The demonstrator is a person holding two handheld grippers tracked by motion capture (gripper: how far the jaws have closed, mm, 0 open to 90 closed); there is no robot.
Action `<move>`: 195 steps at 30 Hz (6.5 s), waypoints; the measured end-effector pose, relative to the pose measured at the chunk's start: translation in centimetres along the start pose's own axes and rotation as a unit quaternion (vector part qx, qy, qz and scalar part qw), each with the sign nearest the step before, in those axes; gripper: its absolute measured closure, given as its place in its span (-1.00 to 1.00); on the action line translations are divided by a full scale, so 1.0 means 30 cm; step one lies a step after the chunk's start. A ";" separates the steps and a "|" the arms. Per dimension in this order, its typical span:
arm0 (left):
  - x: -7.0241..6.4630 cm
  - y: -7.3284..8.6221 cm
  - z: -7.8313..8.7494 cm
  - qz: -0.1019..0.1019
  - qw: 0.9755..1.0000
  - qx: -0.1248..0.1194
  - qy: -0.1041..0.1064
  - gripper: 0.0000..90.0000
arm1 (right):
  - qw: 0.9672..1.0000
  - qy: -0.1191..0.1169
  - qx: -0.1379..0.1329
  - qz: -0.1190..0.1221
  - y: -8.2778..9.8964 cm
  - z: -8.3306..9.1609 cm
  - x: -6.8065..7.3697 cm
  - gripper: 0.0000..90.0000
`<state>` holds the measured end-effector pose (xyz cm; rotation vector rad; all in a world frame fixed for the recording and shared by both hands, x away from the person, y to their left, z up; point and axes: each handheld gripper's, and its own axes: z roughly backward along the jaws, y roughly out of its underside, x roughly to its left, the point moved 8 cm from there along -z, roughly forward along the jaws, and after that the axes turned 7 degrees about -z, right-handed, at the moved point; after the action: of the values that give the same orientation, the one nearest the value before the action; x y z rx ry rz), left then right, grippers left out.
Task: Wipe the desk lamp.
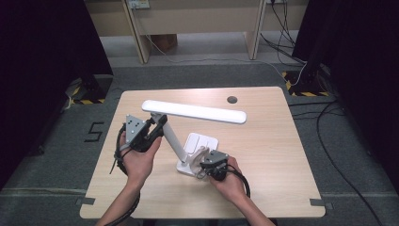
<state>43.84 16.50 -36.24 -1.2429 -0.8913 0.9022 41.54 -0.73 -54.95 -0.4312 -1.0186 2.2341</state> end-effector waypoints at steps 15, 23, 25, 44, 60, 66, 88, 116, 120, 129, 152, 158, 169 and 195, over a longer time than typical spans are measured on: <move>-0.015 0.002 0.013 -0.001 1.000 0.003 0.006 0.55 | 0.998 0.058 0.011 -0.037 0.012 0.060 -0.144 0.86; -0.022 0.004 0.023 -0.002 1.000 0.007 0.009 0.53 | 0.998 0.035 -0.043 -0.013 -0.168 -0.004 -0.094 0.86; -0.023 0.005 0.026 -0.003 1.000 0.007 0.011 0.53 | 0.999 0.025 -0.046 -0.005 -0.205 -0.043 -0.075 0.86; -0.031 0.018 0.026 0.000 1.000 0.010 0.012 0.52 | 0.999 0.045 0.001 -0.017 -0.108 -0.121 -0.149 0.86; -0.044 0.028 0.031 0.000 1.000 0.015 0.017 0.52 | 0.994 0.101 0.006 -0.049 -0.051 -0.040 -0.316 0.86; -0.052 0.029 0.041 -0.001 1.000 0.016 0.022 0.51 | 0.996 0.084 -0.017 -0.038 -0.155 -0.066 -0.268 0.86; -0.082 0.035 0.076 0.001 0.999 0.011 0.037 0.47 | 0.999 0.025 -0.017 -0.027 -0.283 -0.276 -0.138 0.85; -0.099 0.032 0.069 0.002 0.999 0.012 0.038 0.48 | 0.997 0.058 -0.005 -0.057 -0.178 -0.219 -0.270 0.85; -0.098 0.033 0.070 0.003 0.999 0.012 0.037 0.48 | 0.996 0.065 -0.002 -0.060 -0.164 -0.203 -0.284 0.85; -0.099 0.032 0.070 0.004 0.999 0.012 0.036 0.49 | 0.994 0.086 0.000 -0.063 -0.128 -0.169 -0.342 0.85; -0.112 0.034 0.090 0.005 0.999 0.014 0.041 0.46 | 0.990 0.130 0.020 -0.051 -0.075 -0.148 -0.405 0.85; -0.119 0.035 0.103 0.007 0.999 0.013 0.045 0.45 | 0.989 0.138 0.026 -0.050 -0.062 -0.153 -0.417 0.85; -0.127 0.035 0.119 0.010 0.999 0.012 0.050 0.43 | 0.982 0.174 0.028 -0.064 -0.040 -0.095 -0.495 0.84; -0.119 0.060 0.227 0.000 0.993 -0.022 0.114 -0.07 | 0.974 0.131 -0.007 -0.183 0.071 0.136 -0.609 -0.03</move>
<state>36.07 15.98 -37.51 -1.3533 -0.7323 0.7256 52.10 -16.25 -53.36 -0.4856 -0.8924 1.7892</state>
